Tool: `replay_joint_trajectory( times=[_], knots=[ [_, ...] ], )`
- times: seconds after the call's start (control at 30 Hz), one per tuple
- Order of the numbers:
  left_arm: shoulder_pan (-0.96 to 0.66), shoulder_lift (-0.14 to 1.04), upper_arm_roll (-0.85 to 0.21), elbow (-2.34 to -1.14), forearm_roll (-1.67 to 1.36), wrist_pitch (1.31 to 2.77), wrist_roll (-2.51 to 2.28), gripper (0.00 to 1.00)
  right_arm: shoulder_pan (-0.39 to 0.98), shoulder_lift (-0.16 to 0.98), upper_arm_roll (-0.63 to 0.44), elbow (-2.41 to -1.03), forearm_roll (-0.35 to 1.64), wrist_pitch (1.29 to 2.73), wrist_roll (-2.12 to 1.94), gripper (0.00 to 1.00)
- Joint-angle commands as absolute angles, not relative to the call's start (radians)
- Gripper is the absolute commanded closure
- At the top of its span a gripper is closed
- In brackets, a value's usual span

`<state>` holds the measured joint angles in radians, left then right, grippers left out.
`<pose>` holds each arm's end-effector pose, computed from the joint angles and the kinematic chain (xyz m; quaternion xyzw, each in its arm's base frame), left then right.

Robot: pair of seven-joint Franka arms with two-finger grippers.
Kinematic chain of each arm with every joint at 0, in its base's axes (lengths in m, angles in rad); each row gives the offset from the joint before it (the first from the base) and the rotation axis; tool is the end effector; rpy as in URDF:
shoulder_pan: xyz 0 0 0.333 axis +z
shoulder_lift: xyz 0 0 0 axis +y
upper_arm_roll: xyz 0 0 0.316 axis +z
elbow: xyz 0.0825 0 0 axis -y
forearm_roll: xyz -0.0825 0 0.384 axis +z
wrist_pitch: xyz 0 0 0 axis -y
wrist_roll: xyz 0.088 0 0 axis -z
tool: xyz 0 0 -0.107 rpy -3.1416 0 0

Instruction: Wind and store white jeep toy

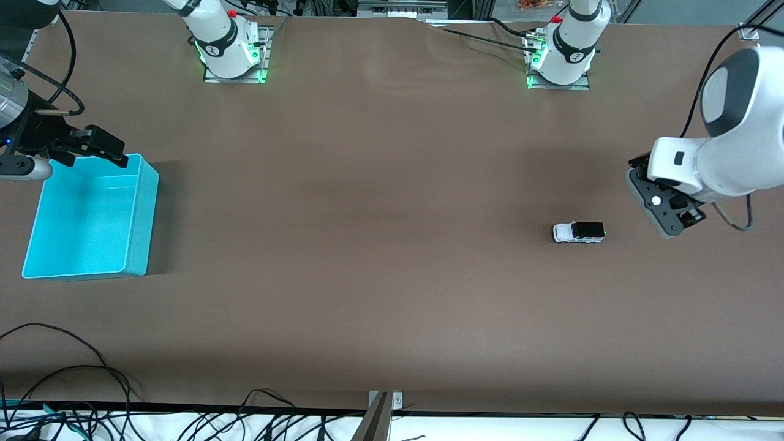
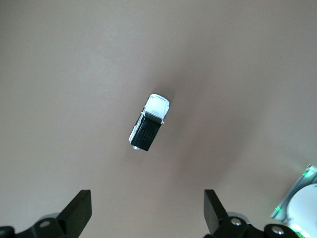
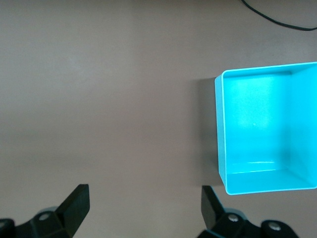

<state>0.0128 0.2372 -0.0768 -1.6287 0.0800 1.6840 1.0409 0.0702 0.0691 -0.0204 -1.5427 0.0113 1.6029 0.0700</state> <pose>0.6125 -0.0278 0.4674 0.8432 -0.5290 -0.0939 0.0158 0.5774 0.0304 0.6015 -0.9999 0.0103 0.0047 0.0047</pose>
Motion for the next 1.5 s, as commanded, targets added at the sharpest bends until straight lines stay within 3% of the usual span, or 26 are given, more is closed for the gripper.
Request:
replay_joint_trajectory(
  times=[0.0, 0.43, 0.6, 0.8, 1.4, 1.47],
  knots=[
    [0.051, 0.227, -0.081, -1.765, 0.104, 1.825, 1.201, 0.0, 0.066, 0.081, -0.021, -1.511, 0.029, 1.58, 0.061, 0.0],
    [0.061, 0.225, -0.083, -2.144, 0.109, 2.322, 1.318, 0.0, 0.064, 0.081, -0.021, -1.513, 0.029, 1.58, 0.063, 0.0],
    [0.061, 0.256, -0.083, -2.217, 0.159, 2.511, 1.385, 0.0, 0.064, 0.081, -0.023, -1.513, 0.029, 1.58, 0.063, 0.0],
    [0.08, 0.313, -0.084, -2.214, 0.21, 2.591, 1.413, 0.0, 0.064, 0.081, -0.023, -1.513, 0.029, 1.58, 0.063, 0.0],
    [0.08, 0.413, -0.084, -2.204, 0.212, 2.641, 1.436, 0.0, 0.064, 0.081, -0.023, -1.513, 0.029, 1.58, 0.063, 0.0],
    [0.081, 0.416, -0.084, -2.204, 0.212, 2.649, 1.437, 0.07, 0.064, 0.081, -0.023, -1.513, 0.029, 1.58, 0.061, 0.0]
  ],
)
